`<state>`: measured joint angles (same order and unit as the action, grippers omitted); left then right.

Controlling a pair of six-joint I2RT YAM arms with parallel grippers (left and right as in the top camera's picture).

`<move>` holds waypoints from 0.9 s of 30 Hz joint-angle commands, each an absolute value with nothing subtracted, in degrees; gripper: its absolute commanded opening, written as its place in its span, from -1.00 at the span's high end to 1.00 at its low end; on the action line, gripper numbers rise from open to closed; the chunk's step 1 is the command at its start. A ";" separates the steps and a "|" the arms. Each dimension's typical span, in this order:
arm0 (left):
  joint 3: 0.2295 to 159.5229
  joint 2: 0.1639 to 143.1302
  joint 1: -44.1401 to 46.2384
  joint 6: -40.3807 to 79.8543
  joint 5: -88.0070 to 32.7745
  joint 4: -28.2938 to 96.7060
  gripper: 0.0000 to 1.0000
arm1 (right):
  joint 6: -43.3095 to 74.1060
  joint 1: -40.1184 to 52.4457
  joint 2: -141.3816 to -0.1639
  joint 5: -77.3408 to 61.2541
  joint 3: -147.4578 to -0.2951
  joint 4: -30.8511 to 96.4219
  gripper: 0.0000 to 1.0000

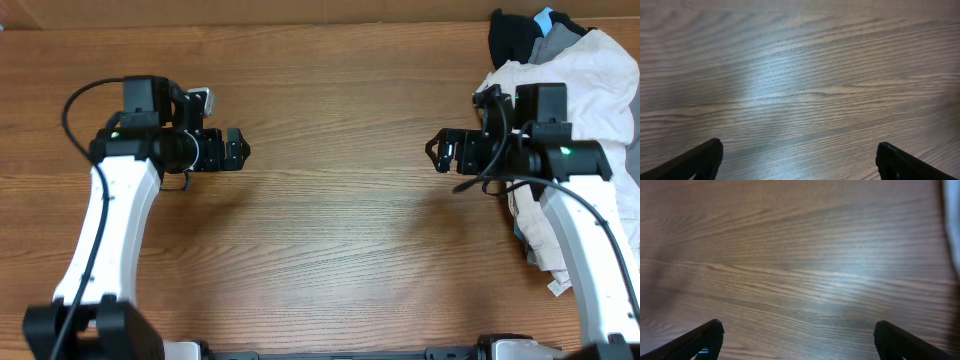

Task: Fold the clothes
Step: 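Raise both arms and move the right gripper toward the clothes pile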

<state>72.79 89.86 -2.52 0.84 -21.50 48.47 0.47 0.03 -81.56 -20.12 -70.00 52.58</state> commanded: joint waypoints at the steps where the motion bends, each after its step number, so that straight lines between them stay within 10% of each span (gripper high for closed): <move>1: 73.89 93.62 -2.57 -0.67 -23.81 48.21 -1.00 | 6.96 -2.72 -82.37 -21.39 -71.61 51.31 -1.00; 17: 73.89 95.94 -2.57 -0.91 -23.42 48.38 -1.00 | 25.47 -51.00 -84.68 -11.84 -72.05 56.77 -1.00; 27: 73.89 95.94 -2.57 -0.91 -23.42 47.40 -1.00 | 27.09 -63.70 -91.70 -11.42 -69.69 54.92 -1.00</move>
